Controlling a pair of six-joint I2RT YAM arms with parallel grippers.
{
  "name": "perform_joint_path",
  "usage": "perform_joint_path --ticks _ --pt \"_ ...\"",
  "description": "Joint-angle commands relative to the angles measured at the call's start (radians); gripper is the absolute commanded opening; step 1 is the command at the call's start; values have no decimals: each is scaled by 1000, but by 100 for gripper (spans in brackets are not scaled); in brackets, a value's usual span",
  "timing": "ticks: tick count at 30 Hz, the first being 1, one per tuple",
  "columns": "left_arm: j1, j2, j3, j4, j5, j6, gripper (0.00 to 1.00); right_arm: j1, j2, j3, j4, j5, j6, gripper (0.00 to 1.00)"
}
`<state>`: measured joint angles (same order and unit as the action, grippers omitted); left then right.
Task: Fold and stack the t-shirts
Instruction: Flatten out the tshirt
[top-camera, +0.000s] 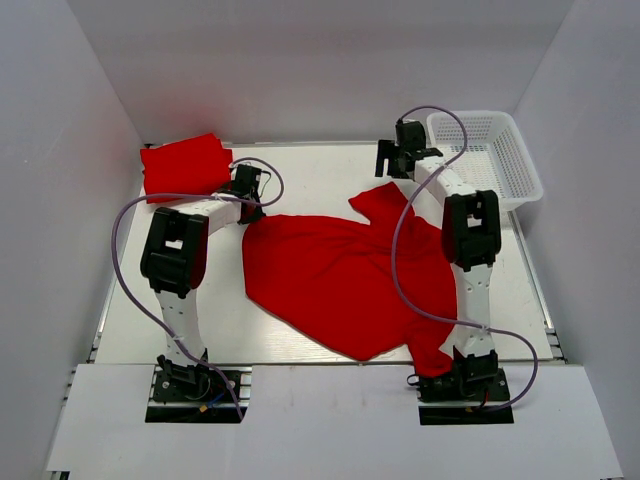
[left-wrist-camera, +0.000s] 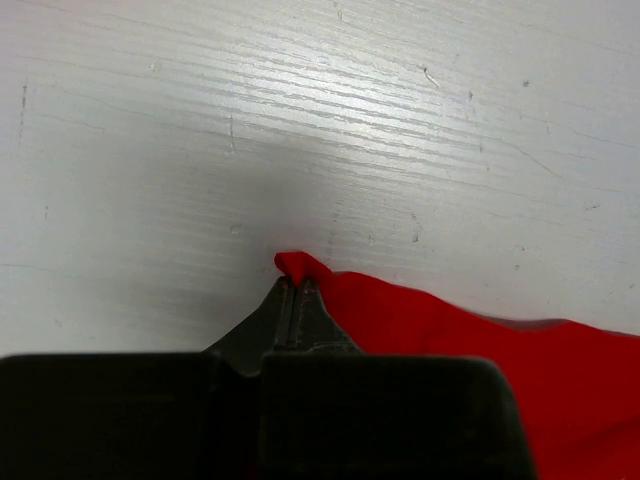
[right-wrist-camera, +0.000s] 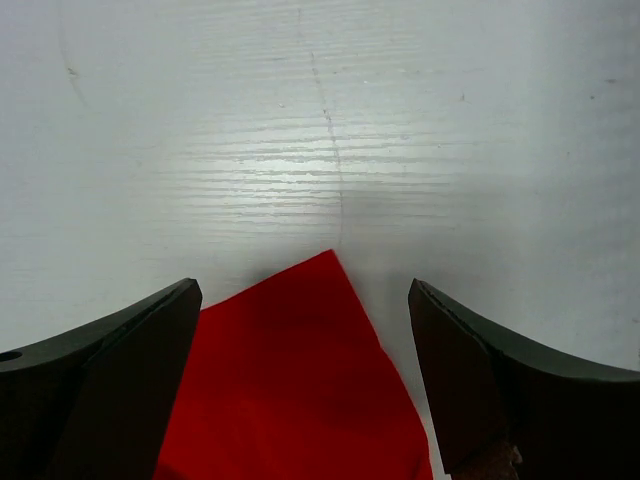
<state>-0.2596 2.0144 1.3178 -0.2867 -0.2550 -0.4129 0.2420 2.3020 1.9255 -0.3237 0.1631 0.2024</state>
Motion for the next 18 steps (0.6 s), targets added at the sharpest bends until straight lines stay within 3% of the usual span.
perform_joint_path --ticks 1,11,18 --pt "-6 -8 -23 -115 -24 -4 0 -7 37 59 -9 -14 -46 90" --pt "-6 -8 -3 -144 -65 -23 0 -13 45 -28 -57 -37 -14 88" --pt "-6 -26 -3 -153 -86 -23 0 -13 94 -19 -113 -42 5 75"
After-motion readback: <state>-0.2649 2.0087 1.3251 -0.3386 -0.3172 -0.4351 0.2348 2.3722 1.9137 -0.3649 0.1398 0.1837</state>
